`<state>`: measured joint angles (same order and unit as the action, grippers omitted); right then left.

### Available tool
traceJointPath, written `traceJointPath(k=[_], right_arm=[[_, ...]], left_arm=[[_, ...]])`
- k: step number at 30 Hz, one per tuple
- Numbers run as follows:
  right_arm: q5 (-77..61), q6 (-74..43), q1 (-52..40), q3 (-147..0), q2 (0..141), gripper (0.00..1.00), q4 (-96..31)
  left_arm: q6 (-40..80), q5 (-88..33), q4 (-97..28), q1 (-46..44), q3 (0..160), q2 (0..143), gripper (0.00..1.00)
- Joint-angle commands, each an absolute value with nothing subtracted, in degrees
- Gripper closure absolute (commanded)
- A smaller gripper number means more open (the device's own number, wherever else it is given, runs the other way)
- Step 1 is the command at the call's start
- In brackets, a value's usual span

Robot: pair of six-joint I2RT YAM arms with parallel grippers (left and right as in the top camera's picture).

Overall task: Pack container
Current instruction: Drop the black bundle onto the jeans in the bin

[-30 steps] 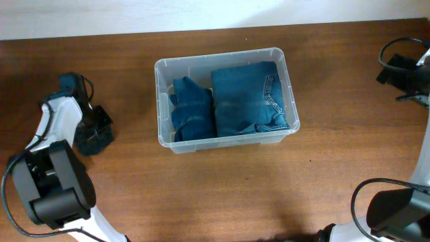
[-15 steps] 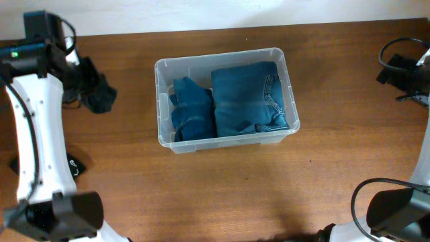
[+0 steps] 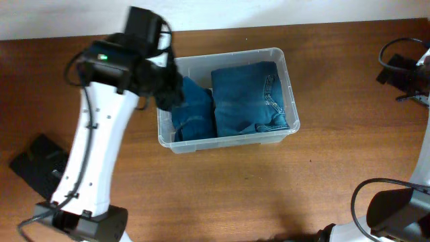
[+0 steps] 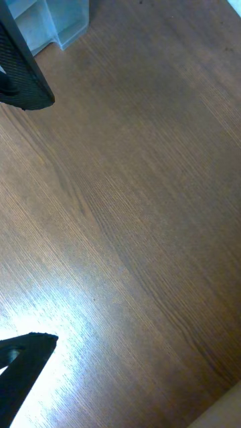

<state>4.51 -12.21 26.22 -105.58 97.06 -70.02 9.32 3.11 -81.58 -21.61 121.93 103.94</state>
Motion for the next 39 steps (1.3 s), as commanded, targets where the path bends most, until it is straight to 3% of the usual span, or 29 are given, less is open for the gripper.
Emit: traceJointPath(k=[1,17,18,20,21,26,30,35,39], right_arm=[[4.99,-12.45,26.33,-105.93,97.12,0.02,-69.87],[4.99,-12.45,26.33,-105.93,97.12,0.02,-69.87],[4.99,-12.45,26.33,-105.93,97.12,0.02,-69.87],[4.99,-12.45,26.33,-105.93,97.12,0.01,-69.87],[4.99,-12.45,26.33,-105.93,97.12,0.02,-69.87],[4.99,-12.45,26.33,-105.93,97.12,0.02,-69.87],[4.99,-12.45,26.33,-105.93,97.12,0.02,-69.87],[4.99,-12.45,26.33,-105.93,97.12,0.01,-69.87],[4.99,-12.45,26.33,-105.93,97.12,0.02,-69.87]], left_arm=[[4.99,6.72,-79.66,-25.02,122.3,105.69,1.0],[-1.58,7.25,-68.93,-38.54,122.3,118.32,0.99],[-1.58,7.44,-68.71,-38.87,122.3,119.35,0.94],[-1.58,8.16,-68.69,-39.11,122.3,120.81,0.28],[-1.56,8.97,-68.79,-39.11,122.3,121.21,0.01],[2.17,10.98,-72.12,-37.06,125.91,120.55,0.01],[6.96,11.0,-82.02,-32.32,136.05,120.38,0.01],[14.17,10.98,-95.53,-21.61,147.26,120.36,0.01],[16.88,5.28,-96.71,-10.96,147.79,119.66,0.0]])
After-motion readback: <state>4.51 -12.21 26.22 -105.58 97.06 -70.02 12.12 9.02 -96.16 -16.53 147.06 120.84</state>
